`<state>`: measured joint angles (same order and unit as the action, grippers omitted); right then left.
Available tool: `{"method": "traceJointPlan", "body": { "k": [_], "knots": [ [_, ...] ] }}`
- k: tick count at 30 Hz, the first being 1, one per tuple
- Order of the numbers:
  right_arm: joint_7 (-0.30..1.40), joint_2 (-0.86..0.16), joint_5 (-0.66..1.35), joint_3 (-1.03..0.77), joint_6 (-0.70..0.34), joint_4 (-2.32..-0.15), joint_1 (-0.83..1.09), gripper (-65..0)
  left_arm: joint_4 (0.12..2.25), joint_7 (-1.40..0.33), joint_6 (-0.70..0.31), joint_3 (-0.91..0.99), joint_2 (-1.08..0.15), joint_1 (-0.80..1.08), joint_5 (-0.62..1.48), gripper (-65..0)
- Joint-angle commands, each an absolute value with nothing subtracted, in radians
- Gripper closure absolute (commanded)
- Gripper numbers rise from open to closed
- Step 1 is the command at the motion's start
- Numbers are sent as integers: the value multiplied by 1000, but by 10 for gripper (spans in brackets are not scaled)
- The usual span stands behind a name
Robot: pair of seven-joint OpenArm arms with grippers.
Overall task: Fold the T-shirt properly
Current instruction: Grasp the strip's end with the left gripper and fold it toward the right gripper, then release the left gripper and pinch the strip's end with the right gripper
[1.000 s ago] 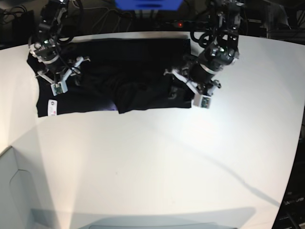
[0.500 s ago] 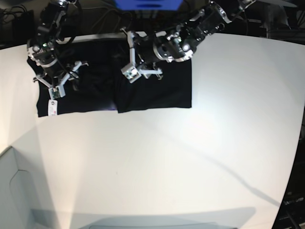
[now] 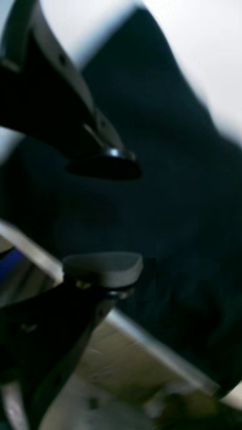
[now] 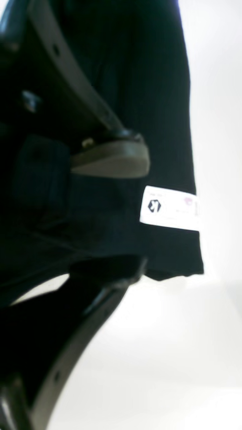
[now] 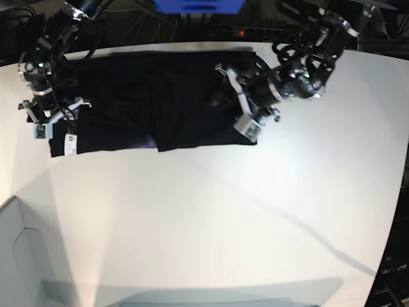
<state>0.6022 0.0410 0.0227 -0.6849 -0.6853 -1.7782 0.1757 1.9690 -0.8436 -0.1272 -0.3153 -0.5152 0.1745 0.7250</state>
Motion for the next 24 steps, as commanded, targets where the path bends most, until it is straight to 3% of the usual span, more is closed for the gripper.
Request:
{"method": "traceJointPlan", "body": {
  "k": [1,7,13,24],
  "knots": [
    [579,28,36,-687,-698,-1794,170,-398,1982,-828,-130,-251,-529,189,743,-334],
    [579,7,35,-687,-698,-1765,174,-451,1876,-837,-137,56,-463,272,696,-334],
    [579,-45,33,-688,-698,-1673,205,-452,1716,-828,-137,61,-383,268,628,-334],
    [579,-50,35,-680,-698,-1610,226,-448,1635,-828,-139,-19,-263,193,484,-334]
  ]
}}
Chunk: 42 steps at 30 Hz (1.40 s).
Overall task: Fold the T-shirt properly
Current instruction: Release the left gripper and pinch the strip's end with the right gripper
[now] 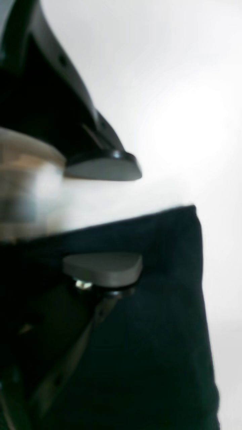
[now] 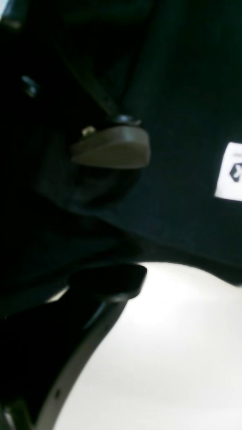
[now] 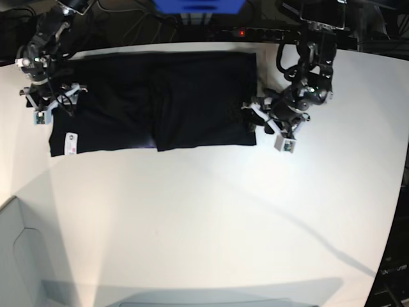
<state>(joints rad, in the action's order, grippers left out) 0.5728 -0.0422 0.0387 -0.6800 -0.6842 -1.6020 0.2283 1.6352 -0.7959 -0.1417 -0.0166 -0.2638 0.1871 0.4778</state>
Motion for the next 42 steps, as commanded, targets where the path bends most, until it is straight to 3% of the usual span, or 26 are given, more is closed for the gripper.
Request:
{"method": "traceJointPlan", "body": {
  "k": [1,7,9,15,19,27,34,42],
  "knots": [
    [579,-50,36,-682,-698,-1595,225,-448,1635,-828,-137,-33,-263,183,476,-334],
    [579,-50,41,-682,-698,-1540,226,-443,1632,-826,-131,-51,-263,166,475,-334],
    [579,-50,42,-682,-698,-1520,225,-412,1632,-826,-131,-50,-263,165,476,-334],
    [579,-50,39,-682,-698,-1483,209,-197,1632,-826,-130,-44,-263,147,476,-336],
    [579,-50,44,-682,-698,-1486,199,-5,1632,-826,-130,-42,-262,116,481,-336],
    [579,-18,44,-688,-698,-1641,173,0,1705,-835,-130,-41,-262,88,486,-336],
    [579,91,44,-680,-698,-1847,180,0,1922,-837,-133,97,-268,234,484,-337],
    [579,157,45,-568,-698,-1989,211,0,1744,-831,-137,116,-263,272,484,-337]
  ]
}}
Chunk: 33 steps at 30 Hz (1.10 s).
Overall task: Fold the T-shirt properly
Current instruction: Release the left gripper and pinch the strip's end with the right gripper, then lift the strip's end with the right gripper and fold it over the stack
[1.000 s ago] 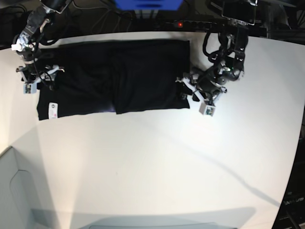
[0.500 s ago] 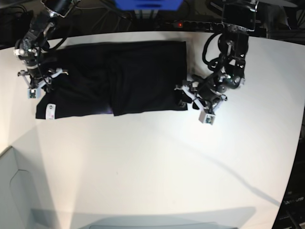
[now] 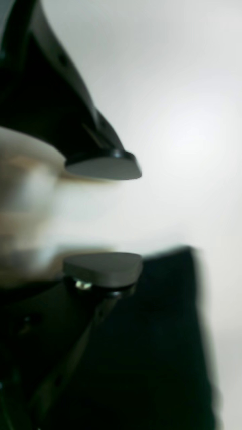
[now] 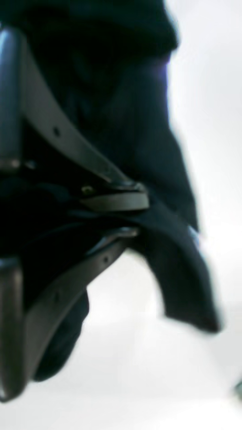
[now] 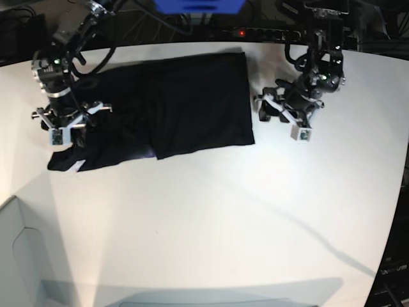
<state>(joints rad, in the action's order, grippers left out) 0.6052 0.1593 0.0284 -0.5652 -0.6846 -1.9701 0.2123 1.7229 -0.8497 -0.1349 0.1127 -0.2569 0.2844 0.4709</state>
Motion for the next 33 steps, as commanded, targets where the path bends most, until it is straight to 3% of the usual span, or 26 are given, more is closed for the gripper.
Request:
{"method": "traceJointPlan", "body": {
  "k": [1,13,21,26,33],
  "knots": [
    [579,157,45,-529,-698,-2003,222,0,1722,-831,-136,96,-263,255,484,-337],
    [570,157,39,8,-698,-2017,288,0,1682,-837,-130,4,-263,197,481,-337],
    [568,150,36,237,-698,-1880,285,0,1682,-837,-130,5,-263,203,476,-337],
    [567,110,36,285,-698,-1751,226,0,1693,-837,-130,7,-266,205,483,-337],
    [567,108,38,286,-698,-1738,223,0,1770,-839,-130,97,-263,260,484,-337]
  ]
}}
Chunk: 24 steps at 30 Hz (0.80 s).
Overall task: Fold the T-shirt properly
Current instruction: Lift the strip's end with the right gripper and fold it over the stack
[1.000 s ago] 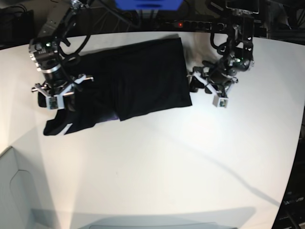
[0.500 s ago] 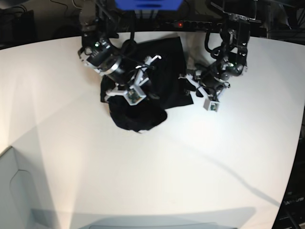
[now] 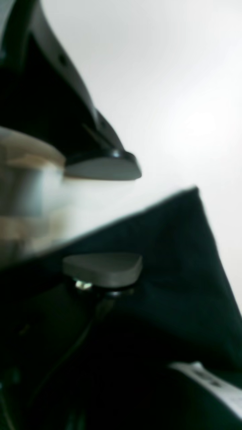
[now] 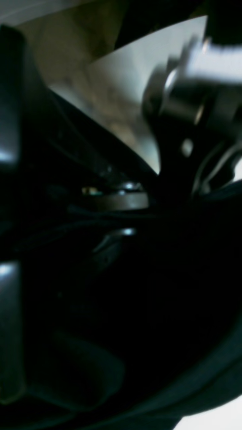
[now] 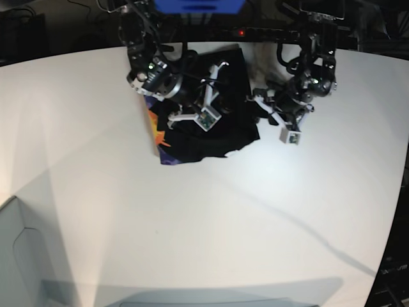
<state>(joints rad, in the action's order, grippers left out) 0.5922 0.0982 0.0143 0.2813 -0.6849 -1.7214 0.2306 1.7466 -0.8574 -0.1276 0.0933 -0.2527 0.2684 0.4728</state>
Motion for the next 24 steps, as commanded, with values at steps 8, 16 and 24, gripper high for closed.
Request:
{"method": "traceJointPlan", "body": {
  "k": [8,16,24],
  "knots": [
    [578,104,36,386,-698,-1735,208,0,1896,-839,-137,340,-265,383,484,-337],
    [579,104,38,390,-698,-1745,196,-280,1902,-839,-139,463,-265,432,484,-337],
    [570,90,39,369,-698,-1949,248,-342,1900,-839,-139,613,-263,449,484,-337]
  ]
}}
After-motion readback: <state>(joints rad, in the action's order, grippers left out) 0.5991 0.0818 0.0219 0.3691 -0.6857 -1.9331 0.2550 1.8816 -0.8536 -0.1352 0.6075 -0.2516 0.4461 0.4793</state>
